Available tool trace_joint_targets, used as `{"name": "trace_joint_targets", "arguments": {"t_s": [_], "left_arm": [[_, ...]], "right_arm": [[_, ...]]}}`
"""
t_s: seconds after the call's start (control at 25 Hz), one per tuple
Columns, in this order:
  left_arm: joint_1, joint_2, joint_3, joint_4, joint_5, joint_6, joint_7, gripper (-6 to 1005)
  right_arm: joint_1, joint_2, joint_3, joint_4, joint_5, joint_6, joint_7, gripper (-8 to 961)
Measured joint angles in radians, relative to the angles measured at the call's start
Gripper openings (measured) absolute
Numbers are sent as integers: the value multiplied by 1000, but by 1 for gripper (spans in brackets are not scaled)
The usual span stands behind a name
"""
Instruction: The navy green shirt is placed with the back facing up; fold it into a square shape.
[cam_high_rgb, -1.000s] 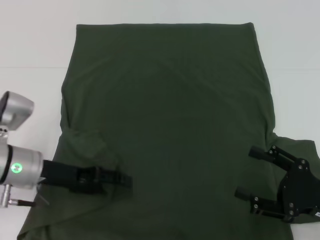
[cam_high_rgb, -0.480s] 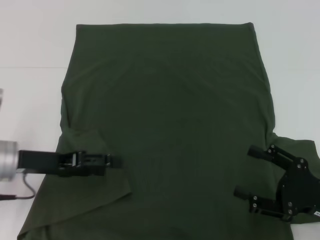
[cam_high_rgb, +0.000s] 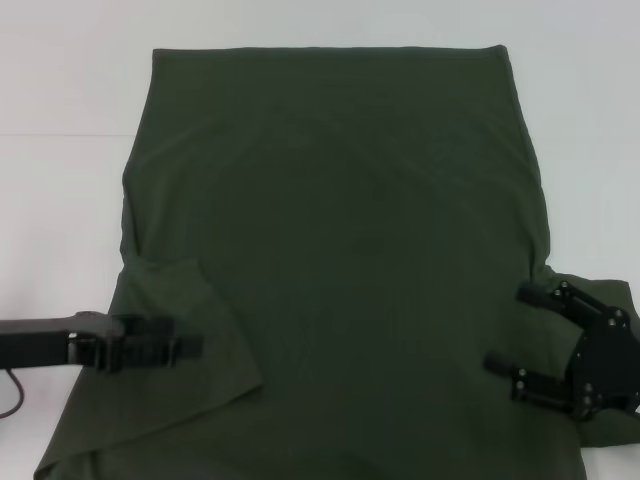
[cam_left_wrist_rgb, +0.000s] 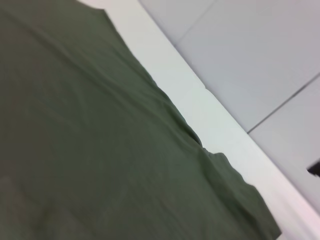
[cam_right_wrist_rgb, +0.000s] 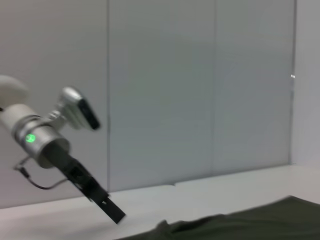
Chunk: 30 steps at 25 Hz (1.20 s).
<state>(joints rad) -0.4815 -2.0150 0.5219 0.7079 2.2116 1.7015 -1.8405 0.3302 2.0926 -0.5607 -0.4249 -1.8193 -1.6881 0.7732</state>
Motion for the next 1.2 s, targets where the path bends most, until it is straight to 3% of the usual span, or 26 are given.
{"name": "trace_joint_targets", "arguments": {"t_s": [0.12, 0.32, 0.36, 0.4, 0.52, 0.56, 0.6, 0.68, 0.96, 1.2], "left_arm": [[29, -4, 4, 40, 2, 16, 171, 882], [98, -38, -53, 114, -39, 67, 466, 865], [110, -45, -58, 121, -43, 72, 498, 862], [120, -50, -60, 128, -44, 77, 519, 859], [142, -55, -60, 147, -41, 94, 523, 863], [154, -54, -66, 156, -41, 111, 523, 865], [154, -54, -66, 156, -41, 111, 523, 866], [162, -50, -85, 164, -45, 131, 522, 868], [164, -44, -125, 176, -46, 194, 522, 867], [160, -43, -117, 184, -39, 214, 531, 867]], "right_arm": [[-6, -1, 20, -3, 0, 25, 34, 895], [-28, -4, 50, -79, -4, 32, 227, 895], [-44, -4, 52, -151, -9, 28, 373, 895], [-44, -4, 52, -151, -9, 28, 373, 895], [-63, -10, 55, -283, -47, 28, 652, 894], [-64, -23, 64, -368, -103, 26, 839, 894], [-64, -23, 64, -368, -103, 26, 839, 894], [-58, -42, 69, -459, -169, 10, 1035, 894], [46, -96, 89, -705, -470, -121, 1620, 894], [183, -124, 110, -683, -757, -164, 1840, 893]]}}
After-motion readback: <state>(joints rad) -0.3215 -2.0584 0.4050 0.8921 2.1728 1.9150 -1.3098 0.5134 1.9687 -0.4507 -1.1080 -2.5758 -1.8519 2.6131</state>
